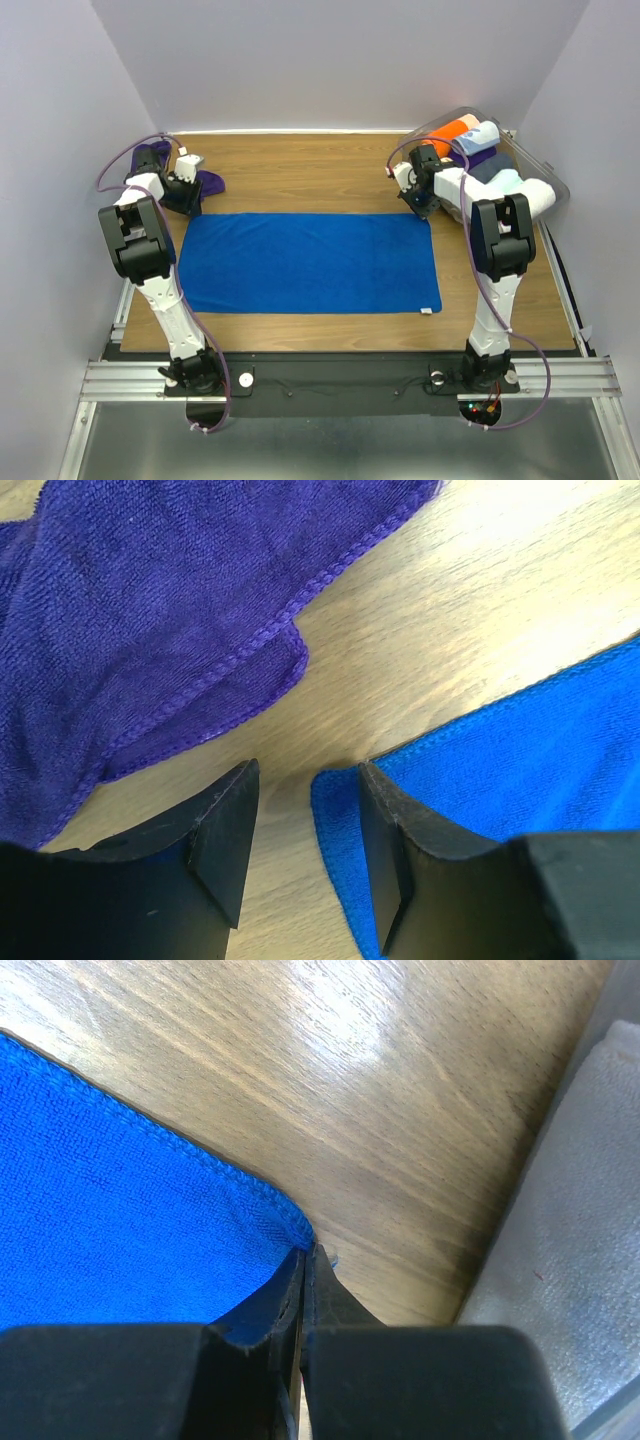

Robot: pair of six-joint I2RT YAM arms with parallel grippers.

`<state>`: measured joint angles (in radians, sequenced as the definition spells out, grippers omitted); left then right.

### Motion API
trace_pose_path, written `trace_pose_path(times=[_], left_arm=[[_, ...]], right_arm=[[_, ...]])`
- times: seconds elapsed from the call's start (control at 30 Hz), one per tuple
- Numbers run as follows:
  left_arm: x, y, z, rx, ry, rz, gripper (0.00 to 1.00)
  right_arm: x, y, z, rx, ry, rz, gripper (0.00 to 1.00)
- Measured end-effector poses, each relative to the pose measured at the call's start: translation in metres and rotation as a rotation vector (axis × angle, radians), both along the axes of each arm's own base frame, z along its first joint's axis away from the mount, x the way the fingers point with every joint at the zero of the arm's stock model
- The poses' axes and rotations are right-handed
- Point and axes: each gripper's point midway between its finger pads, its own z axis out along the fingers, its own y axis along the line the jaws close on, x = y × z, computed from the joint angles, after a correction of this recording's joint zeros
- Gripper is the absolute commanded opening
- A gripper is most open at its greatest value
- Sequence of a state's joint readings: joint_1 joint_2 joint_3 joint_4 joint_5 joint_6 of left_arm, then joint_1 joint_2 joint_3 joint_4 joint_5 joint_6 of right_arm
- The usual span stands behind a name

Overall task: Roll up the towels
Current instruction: Fold the towel

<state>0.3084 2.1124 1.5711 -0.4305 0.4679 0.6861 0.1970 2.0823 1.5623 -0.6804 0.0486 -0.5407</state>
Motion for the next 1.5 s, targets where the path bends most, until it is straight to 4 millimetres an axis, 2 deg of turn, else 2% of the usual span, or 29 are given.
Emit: trace_pose_path(times=[0.23, 0.47, 0.97, 1.0, 1.07, 1.17, 1.27, 1.33, 1.5], left_arm=[[0.000, -0.006, 0.002, -0.040, 0.002, 0.016, 0.54], [0.002, -0.003, 0.008, -0.033, 0.002, 0.025, 0.47], [-0.009, -0.006, -0.003, -0.035, 0.040, 0.019, 0.43], [-0.008, -0.005, -0.003, -0.034, 0.037, 0.019, 0.42], [-0.008, -0.005, -0.003, -0.033, 0.034, 0.018, 0.28], [-0.007, -0.005, -0.003, -0.030, 0.031, 0.018, 0.18], [-0.008, -0.006, -0.004, -0.036, 0.035, 0.020, 0.03], [-0.008, -0.006, -0.003, -0.037, 0.036, 0.021, 0.00], [-0.009, -0.009, -0.002, -0.057, 0.037, 0.015, 0.00]], right_arm=[[0.000, 0.000, 0.000, 0.002, 0.001, 0.004, 0.01], [-0.001, 0.000, 0.000, 0.002, -0.001, 0.006, 0.01], [-0.001, 0.000, 0.000, 0.002, -0.001, 0.007, 0.01], [-0.001, 0.000, 0.000, 0.002, -0.001, 0.007, 0.01], [-0.001, 0.000, 0.000, 0.002, -0.001, 0.007, 0.01], [-0.001, 0.000, 0.000, 0.002, -0.001, 0.007, 0.01], [-0.001, 0.000, 0.000, 0.002, -0.001, 0.007, 0.01], [-0.001, 0.000, 0.000, 0.002, -0.001, 0.007, 0.00], [0.000, 0.000, 0.000, 0.003, -0.002, 0.006, 0.01]])
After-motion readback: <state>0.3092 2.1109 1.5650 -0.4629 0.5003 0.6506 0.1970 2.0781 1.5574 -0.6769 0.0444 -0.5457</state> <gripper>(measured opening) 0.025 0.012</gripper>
